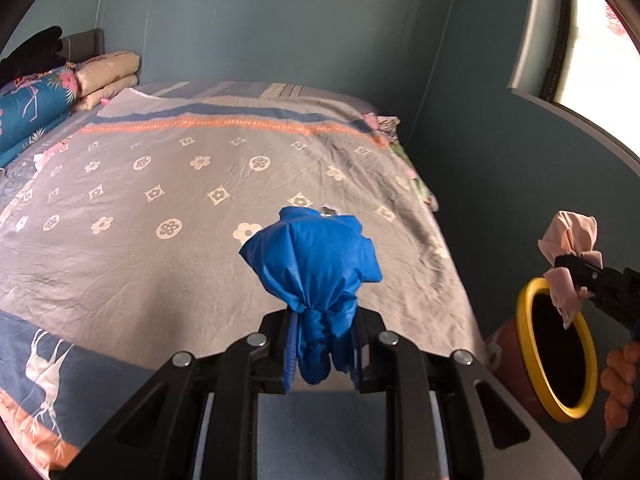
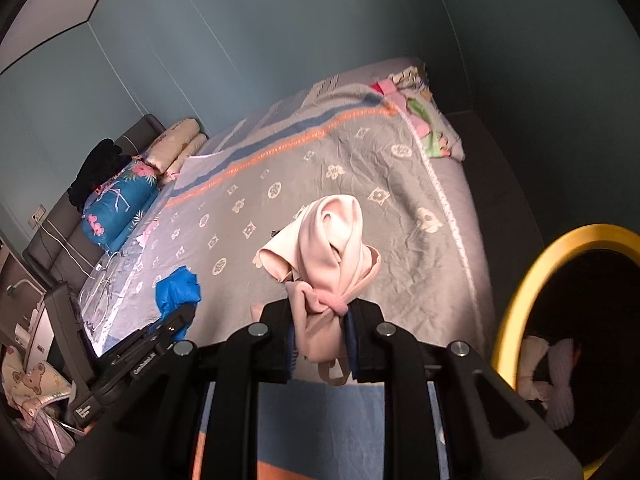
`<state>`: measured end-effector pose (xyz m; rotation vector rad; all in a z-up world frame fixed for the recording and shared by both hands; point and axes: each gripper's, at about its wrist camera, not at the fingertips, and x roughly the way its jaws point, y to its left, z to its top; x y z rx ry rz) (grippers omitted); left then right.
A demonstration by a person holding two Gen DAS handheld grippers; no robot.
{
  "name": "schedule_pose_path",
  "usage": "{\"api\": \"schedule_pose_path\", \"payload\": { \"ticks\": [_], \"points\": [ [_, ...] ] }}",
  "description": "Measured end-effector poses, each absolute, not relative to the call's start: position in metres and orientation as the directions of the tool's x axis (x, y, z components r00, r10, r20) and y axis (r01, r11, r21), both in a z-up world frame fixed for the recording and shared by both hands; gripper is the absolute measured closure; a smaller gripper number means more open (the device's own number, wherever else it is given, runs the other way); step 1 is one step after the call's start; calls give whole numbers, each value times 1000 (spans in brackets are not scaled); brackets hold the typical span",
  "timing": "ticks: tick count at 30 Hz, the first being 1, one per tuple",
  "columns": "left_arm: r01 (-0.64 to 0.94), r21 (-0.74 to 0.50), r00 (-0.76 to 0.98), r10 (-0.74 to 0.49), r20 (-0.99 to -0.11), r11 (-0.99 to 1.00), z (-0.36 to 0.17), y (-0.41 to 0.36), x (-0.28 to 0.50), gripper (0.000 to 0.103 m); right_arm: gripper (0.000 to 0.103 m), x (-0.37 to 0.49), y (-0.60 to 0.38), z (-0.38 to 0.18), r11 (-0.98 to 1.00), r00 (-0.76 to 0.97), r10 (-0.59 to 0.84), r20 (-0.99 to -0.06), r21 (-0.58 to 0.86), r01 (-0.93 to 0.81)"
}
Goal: Collect trash
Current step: 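Carry the blue glove and pink tissue over the yellow-rimmed bin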
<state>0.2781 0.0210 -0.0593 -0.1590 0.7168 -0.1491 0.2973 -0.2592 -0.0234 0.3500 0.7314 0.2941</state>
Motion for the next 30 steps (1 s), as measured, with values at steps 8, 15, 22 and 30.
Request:
{"api": "schedule_pose_path", "payload": {
  "ticks": [8,15,22,30],
  "points": [
    [118,-205,756,-221,-616,972,-41,5,227,84,84,237,-290,-2,910,744,357,-565,391,-139],
    [144,-234,753,-260,-605,962,-26,-12,200,84,84,197,-316,4,893,764,365,-532,431,-127],
    [216,-244,767,-319,-556,945,-4,-35,176,84,84,173,-334,10,890,782,350,-517,444,-105],
    [279,-208,781,-347,-519,938,16,-62,160,84,84,161,-355,13,879,805,330,-494,470,-72]
  ]
}}
